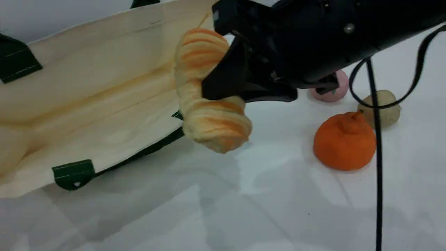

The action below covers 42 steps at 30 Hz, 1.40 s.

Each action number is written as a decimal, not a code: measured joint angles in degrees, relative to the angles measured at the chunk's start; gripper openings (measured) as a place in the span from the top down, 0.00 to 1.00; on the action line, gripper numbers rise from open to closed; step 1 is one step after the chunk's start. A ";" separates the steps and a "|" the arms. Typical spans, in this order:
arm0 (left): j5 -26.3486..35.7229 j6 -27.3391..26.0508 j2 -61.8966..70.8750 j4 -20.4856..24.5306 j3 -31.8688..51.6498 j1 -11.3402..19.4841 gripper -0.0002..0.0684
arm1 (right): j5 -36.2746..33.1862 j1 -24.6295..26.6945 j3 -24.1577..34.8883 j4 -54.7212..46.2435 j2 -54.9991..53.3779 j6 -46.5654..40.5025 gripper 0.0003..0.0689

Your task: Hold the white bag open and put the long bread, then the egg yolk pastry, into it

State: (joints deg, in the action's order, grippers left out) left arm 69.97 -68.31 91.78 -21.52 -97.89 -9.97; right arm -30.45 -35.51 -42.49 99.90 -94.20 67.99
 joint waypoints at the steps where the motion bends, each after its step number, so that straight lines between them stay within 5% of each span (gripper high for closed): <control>1: 0.00 0.00 0.00 -0.17 0.00 0.00 0.88 | -0.77 0.00 -0.42 0.00 -0.22 0.00 0.87; 7: 0.00 1.28 0.00 -4.00 0.00 -0.06 0.88 | -1.26 0.00 -2.17 0.08 -2.07 0.07 0.88; 18: -0.02 3.09 2.41 -3.65 0.00 -5.58 0.88 | -1.20 0.00 -5.53 0.18 -5.94 -0.24 0.88; 32: -1.86 3.09 2.41 -4.19 0.00 -5.63 0.88 | 0.56 0.00 -12.97 0.07 -15.06 -4.08 0.86; 35: -1.86 3.09 2.41 -4.19 0.00 -5.63 0.88 | 0.25 0.00 -14.40 0.01 -16.32 -4.08 0.78; 42: -1.80 3.09 2.41 -3.96 0.00 -5.63 0.88 | -2.78 0.00 -17.63 0.03 -16.82 -4.08 0.32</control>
State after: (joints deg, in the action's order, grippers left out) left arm 68.17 -65.22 94.19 -25.48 -97.89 -15.60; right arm -33.23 -35.51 -60.11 99.93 -111.02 63.92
